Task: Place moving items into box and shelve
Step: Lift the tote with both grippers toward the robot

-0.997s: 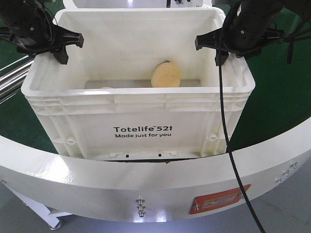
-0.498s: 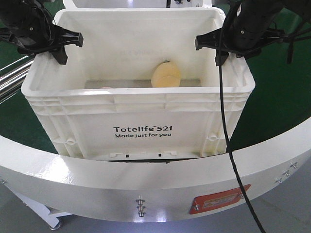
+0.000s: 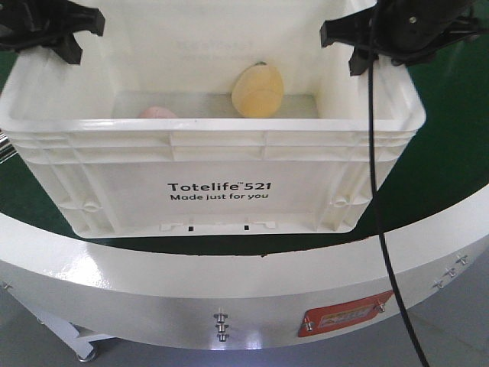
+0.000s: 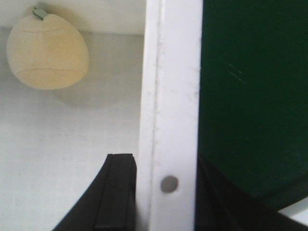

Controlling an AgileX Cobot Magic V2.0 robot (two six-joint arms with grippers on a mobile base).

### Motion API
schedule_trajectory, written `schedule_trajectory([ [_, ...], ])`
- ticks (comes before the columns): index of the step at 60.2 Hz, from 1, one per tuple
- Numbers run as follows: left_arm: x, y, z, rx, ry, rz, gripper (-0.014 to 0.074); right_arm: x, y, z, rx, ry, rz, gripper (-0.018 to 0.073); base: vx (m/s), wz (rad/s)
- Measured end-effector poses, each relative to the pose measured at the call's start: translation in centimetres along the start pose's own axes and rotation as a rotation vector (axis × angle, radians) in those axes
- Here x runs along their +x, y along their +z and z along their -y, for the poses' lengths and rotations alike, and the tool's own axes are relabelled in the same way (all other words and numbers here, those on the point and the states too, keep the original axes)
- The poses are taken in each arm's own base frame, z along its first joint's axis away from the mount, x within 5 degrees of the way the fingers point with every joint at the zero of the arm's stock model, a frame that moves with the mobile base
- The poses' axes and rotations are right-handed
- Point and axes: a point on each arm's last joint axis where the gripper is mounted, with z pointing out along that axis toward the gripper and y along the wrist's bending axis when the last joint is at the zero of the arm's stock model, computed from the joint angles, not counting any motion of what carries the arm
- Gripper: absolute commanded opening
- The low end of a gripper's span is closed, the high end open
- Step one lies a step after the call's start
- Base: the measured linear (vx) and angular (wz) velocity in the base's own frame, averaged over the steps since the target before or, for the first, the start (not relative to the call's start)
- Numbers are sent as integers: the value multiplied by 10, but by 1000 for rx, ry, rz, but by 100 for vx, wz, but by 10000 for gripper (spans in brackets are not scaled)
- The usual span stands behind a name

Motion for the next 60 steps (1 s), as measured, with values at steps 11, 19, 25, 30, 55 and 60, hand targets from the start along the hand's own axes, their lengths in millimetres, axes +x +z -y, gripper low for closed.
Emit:
schedule_trajectory([
  [11, 23, -33, 14, -40, 21, 63, 78, 31, -26, -1, -2, -7, 41, 84, 0, 0],
  [19, 45, -42, 20, -53, 29, 68, 80, 61, -37, -9, 0, -23, 51, 86, 0, 0],
  [25, 65, -42, 22, -58, 29, 60, 82, 82, -40, -13, 11, -19, 37, 89, 0, 0],
  [30, 84, -42, 23, -54, 15, 56, 85, 96, -41, -16, 22, -13, 35, 90, 0, 0],
  [55, 154, -39, 15, 27, -39, 108, 94, 118, -45, -21, 32, 3, 45, 95, 0, 0],
  [60, 154, -39, 15, 34, -39, 118, 94, 118, -45, -21, 36, 4, 47, 95, 0, 0],
])
